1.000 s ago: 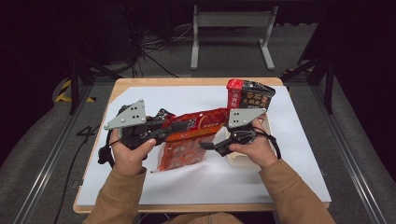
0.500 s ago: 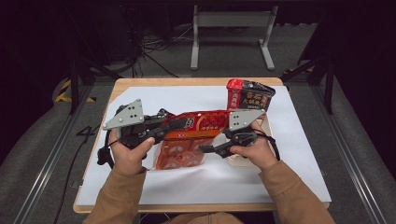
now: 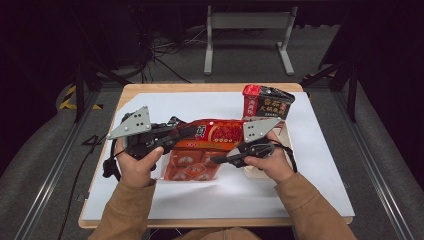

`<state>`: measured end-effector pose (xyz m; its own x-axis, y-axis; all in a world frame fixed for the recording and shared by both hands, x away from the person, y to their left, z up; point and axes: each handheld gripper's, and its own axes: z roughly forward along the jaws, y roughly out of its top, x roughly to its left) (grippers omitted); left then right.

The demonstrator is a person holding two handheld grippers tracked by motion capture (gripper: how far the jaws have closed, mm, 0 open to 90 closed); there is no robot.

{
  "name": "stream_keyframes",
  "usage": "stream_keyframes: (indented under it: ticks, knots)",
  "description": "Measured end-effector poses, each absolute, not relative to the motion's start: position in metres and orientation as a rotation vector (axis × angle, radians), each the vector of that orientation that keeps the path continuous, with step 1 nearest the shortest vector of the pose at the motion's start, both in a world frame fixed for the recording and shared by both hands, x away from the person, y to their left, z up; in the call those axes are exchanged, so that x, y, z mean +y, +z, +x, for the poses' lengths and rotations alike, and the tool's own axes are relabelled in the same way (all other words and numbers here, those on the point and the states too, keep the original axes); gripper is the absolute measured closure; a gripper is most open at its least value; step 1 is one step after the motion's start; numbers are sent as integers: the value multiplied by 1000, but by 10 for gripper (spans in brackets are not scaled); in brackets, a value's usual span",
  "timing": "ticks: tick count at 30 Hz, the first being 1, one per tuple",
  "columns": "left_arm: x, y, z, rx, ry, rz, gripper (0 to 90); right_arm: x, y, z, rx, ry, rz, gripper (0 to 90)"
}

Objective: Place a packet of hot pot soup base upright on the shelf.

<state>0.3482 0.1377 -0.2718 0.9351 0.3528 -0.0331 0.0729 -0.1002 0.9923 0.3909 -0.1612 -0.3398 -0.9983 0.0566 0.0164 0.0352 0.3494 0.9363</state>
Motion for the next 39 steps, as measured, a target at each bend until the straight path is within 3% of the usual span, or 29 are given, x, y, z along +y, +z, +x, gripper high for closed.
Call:
stream_keyframes:
  ticks: [14,17,18,21,27,39]
  knots:
    - [141,-274,352,348,219,1639,853,-169,-325,385,2580,1709,96,703]
    - [142,-274,353,369,229,1614,775,-170,-321,384,2597,1695,113,704]
    - [143,-274,353,377,229,1609,694,-171,-319,384,2606,1675,119,704]
    - [146,-274,353,395,241,1606,642,-172,-316,383,2609,1653,136,704]
    - [150,-274,355,442,253,1615,449,-178,-304,379,2605,1622,189,704]
    - [166,-281,361,506,316,1660,360,-197,-278,374,2552,1558,303,704]
